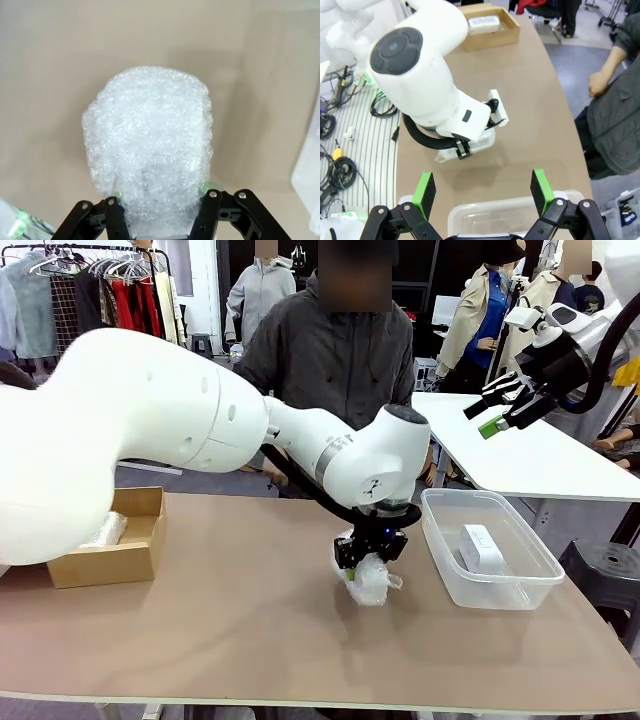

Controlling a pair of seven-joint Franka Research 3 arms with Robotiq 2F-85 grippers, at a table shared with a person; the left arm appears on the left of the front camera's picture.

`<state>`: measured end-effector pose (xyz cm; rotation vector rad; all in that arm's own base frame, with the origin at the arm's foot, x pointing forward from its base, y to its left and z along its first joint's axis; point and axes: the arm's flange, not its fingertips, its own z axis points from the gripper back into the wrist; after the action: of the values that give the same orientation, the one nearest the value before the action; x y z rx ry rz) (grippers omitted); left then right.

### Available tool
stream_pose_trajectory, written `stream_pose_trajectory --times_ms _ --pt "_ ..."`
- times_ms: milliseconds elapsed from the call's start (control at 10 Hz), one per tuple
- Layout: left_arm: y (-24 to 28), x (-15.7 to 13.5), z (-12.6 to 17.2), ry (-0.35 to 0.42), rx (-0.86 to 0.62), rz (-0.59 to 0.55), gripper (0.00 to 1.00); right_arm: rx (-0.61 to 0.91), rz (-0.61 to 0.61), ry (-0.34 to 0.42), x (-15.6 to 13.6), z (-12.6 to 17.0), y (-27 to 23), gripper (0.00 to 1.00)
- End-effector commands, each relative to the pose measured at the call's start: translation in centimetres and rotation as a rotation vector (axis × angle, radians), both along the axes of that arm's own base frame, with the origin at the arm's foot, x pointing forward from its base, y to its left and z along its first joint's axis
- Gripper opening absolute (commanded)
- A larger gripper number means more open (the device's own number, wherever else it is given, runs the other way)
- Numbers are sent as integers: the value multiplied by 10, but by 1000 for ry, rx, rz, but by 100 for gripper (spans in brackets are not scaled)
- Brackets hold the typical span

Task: Separate and place wrapped and unwrapped clocks.
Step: Pick up the Digital clock indicated by the person.

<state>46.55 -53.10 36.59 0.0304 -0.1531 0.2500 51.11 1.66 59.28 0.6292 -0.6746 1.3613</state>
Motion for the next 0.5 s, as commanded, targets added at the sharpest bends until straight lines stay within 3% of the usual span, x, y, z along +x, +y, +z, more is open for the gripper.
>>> stream_pose_trajectory --times_ms 0,400 --pt "7 -3 37 44 -16 -59 0 -11 17 -17 -1 1 -1 100" --pt "11 -3 106 127 -29 -235 0 -11 17 -17 -1 1 -1 100"
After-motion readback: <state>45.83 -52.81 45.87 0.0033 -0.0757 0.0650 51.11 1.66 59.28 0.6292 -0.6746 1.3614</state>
